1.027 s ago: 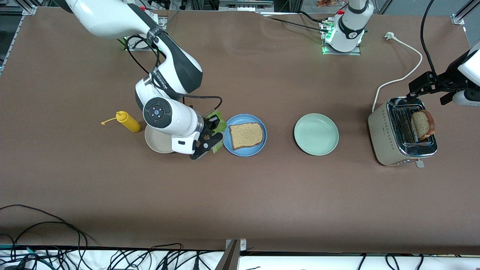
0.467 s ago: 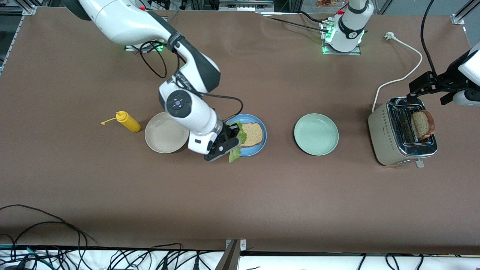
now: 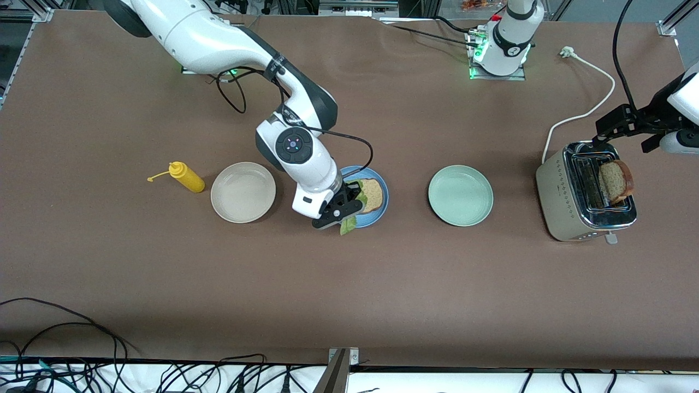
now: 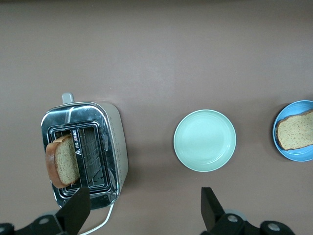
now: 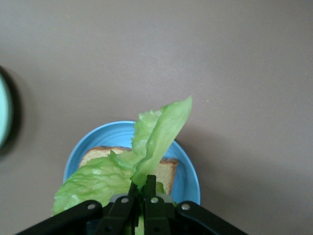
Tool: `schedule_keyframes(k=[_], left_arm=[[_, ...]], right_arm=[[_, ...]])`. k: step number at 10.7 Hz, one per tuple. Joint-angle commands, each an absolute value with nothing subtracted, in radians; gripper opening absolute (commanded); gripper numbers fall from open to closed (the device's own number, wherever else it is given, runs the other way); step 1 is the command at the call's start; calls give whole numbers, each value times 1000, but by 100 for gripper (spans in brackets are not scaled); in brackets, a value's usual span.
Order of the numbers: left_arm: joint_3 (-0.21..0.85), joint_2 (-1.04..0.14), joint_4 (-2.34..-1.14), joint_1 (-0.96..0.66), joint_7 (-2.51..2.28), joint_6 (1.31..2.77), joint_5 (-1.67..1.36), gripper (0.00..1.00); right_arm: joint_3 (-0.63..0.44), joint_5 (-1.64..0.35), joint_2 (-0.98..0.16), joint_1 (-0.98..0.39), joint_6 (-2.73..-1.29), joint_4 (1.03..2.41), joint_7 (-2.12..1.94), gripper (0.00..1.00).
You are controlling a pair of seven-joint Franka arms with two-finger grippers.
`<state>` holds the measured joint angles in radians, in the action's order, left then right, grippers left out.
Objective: Make sandwich in blue plate with both arms
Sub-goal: 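Lower the lettuce onto the bread and open the right gripper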
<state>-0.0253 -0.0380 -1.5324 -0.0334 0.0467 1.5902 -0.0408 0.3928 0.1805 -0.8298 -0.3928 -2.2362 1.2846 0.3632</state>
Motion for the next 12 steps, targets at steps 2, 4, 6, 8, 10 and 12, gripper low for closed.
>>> schedule_keyframes(k=[2,4,6,8,10,12], left_arm=[[-26,-44,-1513,-34,66,1571,-23,100],[-26,-44,-1511,-34,66,1571,-23,100],[-26,-44,-1513,-34,66,1571,-23,100],[-26,-44,-1513,-34,66,1571,-23,100],[-26,-44,-1513,-34,66,1571,-23,100],[-25,-44,-1513,-34,67,1571,-23,100]], right_arm=[[387,218,-879,-419,-2333,1289,512,3],[387,215,-879,-440,-2327,1307,610,8],[387,224,-881,-457,-2329,1308,667,83],[385,233,-879,-450,-2329,1307,654,100],[385,235,-874,-453,-2313,1310,657,100],[384,242,-864,-451,-2261,1310,657,100]])
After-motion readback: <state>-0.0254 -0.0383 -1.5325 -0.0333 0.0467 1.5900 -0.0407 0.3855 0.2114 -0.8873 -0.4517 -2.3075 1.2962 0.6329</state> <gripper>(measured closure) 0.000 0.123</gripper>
